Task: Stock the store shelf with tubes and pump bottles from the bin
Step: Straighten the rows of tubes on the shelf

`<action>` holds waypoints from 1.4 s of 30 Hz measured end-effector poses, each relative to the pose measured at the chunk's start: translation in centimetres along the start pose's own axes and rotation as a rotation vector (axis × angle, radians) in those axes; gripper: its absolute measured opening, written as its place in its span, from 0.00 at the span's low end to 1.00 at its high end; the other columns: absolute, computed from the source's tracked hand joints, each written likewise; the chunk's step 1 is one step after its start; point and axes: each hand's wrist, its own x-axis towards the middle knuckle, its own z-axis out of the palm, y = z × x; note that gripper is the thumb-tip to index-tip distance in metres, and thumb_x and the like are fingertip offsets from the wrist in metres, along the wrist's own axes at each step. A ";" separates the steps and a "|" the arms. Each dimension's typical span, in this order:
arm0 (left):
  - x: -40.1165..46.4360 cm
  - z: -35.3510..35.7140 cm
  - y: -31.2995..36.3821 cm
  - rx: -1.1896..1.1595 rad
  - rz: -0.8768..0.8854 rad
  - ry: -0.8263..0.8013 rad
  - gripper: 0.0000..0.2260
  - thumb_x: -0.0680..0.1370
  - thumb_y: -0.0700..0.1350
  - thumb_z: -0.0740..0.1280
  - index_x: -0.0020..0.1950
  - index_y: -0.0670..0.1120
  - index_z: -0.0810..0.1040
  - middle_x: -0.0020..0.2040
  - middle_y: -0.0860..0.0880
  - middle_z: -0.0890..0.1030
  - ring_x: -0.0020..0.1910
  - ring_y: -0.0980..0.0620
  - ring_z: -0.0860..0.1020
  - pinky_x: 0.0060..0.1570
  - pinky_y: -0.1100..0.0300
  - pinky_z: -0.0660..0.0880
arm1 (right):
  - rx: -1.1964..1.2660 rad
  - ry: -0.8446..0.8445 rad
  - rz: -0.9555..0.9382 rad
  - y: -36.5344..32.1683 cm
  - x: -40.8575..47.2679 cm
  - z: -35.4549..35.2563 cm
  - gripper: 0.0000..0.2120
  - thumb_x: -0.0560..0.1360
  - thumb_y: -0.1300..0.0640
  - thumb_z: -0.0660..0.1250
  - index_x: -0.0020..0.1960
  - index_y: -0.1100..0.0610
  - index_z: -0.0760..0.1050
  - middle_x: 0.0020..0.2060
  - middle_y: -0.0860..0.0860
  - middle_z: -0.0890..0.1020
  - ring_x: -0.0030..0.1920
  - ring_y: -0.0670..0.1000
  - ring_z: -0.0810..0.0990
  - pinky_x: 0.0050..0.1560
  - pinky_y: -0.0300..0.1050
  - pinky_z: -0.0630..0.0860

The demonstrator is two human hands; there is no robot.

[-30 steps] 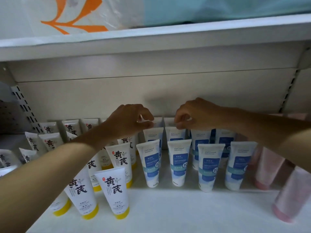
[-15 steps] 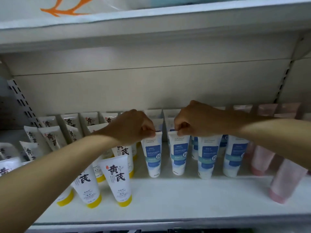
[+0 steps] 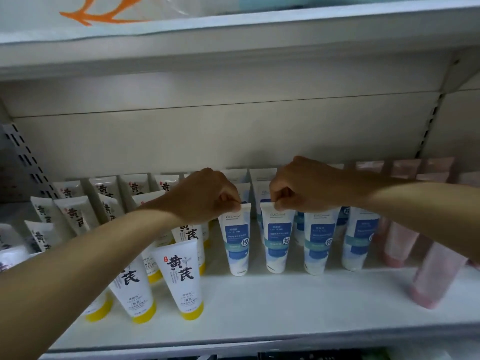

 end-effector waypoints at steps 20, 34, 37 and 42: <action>0.1 0.0 0.0 -0.061 -0.015 -0.017 0.09 0.77 0.51 0.68 0.53 0.50 0.84 0.47 0.56 0.84 0.38 0.66 0.77 0.41 0.74 0.70 | 0.001 -0.049 0.007 -0.2 0.3 -0.4 0.06 0.76 0.50 0.67 0.46 0.51 0.80 0.38 0.42 0.80 0.38 0.42 0.79 0.45 0.39 0.76; 0.0 -0.4 0.6 -0.043 0.017 -0.088 0.10 0.78 0.52 0.67 0.54 0.51 0.83 0.44 0.58 0.82 0.40 0.65 0.77 0.38 0.75 0.70 | 0.099 -0.087 0.075 -0.7 -0.2 -0.5 0.10 0.75 0.46 0.68 0.50 0.51 0.81 0.40 0.41 0.82 0.39 0.41 0.80 0.45 0.38 0.78; -0.1 -0.6 0.6 -0.043 0.021 -0.095 0.10 0.78 0.52 0.67 0.55 0.51 0.83 0.46 0.56 0.83 0.43 0.63 0.78 0.44 0.69 0.74 | 0.135 -0.075 0.087 -0.6 -0.6 -0.5 0.11 0.76 0.45 0.67 0.51 0.51 0.81 0.42 0.43 0.83 0.41 0.41 0.80 0.46 0.39 0.77; -0.4 -1.1 0.7 -0.082 0.022 -0.115 0.10 0.77 0.52 0.68 0.55 0.51 0.83 0.49 0.55 0.83 0.45 0.60 0.79 0.48 0.65 0.75 | 0.220 -0.011 0.127 -0.5 -1.4 -0.6 0.09 0.77 0.46 0.66 0.51 0.49 0.80 0.46 0.41 0.82 0.45 0.42 0.80 0.51 0.41 0.76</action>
